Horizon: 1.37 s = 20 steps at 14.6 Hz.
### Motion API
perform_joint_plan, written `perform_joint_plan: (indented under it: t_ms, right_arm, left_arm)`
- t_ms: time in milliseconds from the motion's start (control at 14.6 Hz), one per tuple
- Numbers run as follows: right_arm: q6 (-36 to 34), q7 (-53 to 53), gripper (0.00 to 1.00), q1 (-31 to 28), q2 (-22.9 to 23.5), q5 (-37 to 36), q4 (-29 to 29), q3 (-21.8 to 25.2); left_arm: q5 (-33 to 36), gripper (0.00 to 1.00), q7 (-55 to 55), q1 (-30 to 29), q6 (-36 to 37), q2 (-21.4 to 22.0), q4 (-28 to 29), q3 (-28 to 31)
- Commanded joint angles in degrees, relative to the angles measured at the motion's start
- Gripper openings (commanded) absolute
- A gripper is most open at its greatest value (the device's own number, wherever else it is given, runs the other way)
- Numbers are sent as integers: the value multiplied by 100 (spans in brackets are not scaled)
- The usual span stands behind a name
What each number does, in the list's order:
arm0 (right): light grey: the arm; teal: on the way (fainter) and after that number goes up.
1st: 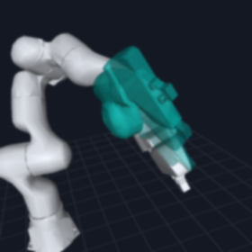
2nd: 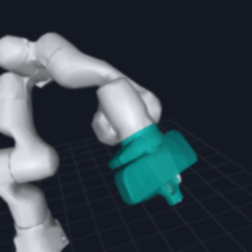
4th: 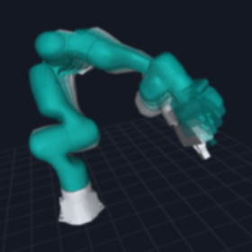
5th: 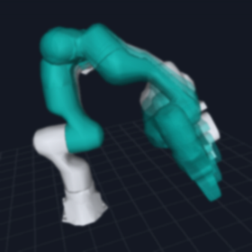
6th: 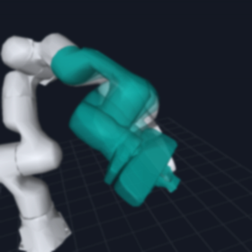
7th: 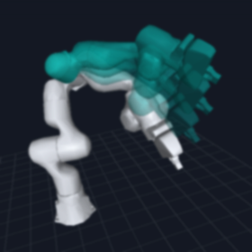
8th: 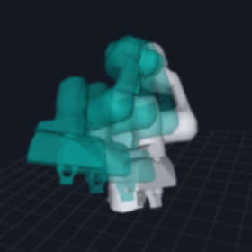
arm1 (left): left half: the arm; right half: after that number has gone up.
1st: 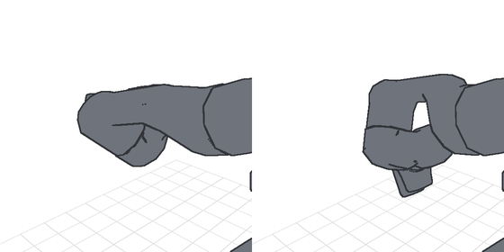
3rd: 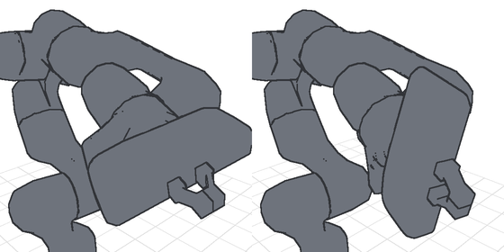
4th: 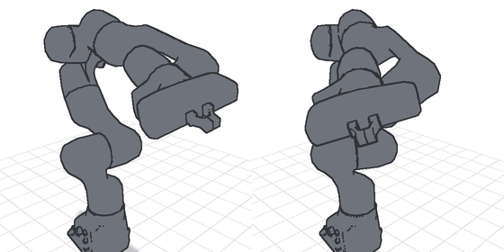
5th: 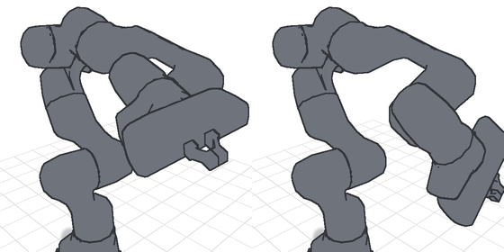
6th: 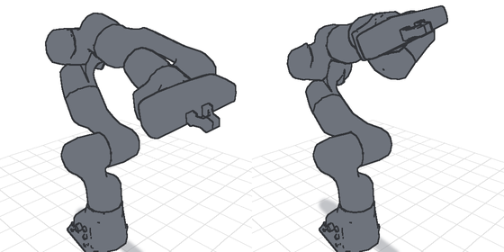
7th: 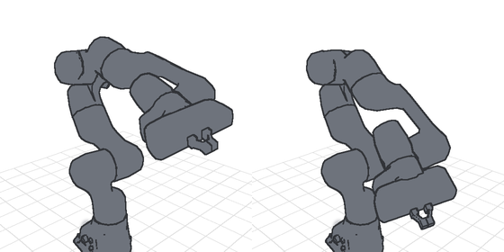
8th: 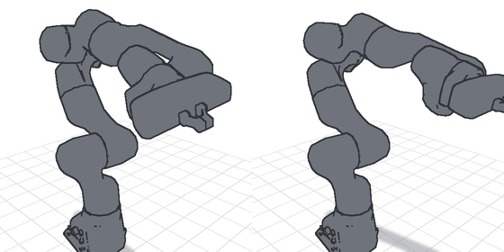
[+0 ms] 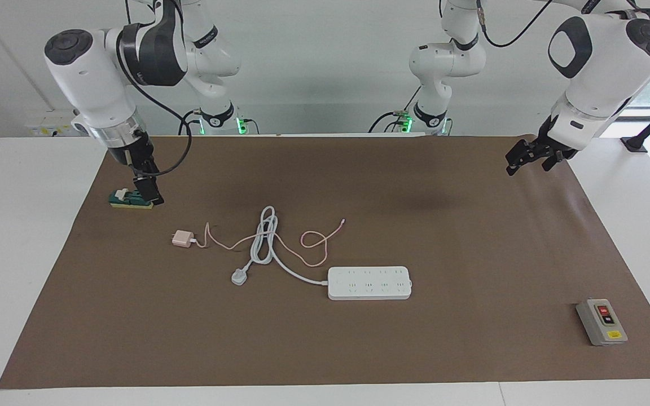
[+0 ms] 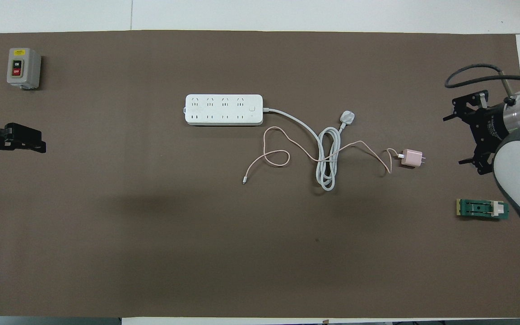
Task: Plug charger into power strip
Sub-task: 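Move the right gripper over the small pink charger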
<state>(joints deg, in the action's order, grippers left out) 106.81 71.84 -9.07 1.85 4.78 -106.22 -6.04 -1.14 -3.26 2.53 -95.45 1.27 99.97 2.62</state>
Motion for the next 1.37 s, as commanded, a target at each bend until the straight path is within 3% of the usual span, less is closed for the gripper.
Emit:
perform_joint_plan:
  t_ms: [0, 342, 822, 1301]
  right_arm:
    - [260, 120, 100, -270, 333, 469, 40, -37]
    - [612, 94, 100, -419, 711, 787, 5, -28]
    - [877, -135, 100, -534, 870, 1780, -48, -28]
    - [1184, -899, 100, -753, 1607, 2185, 5, -28]
  left_arm:
    - [-53, 100, -34, -42, -44, 66, 76, -16]
    - [-53, 100, -34, -42, -53, 66, 84, -16]
    - [-53, 100, -34, -42, -53, 66, 75, -16]
    - [-53, 100, -34, -42, -53, 66, 75, -16]
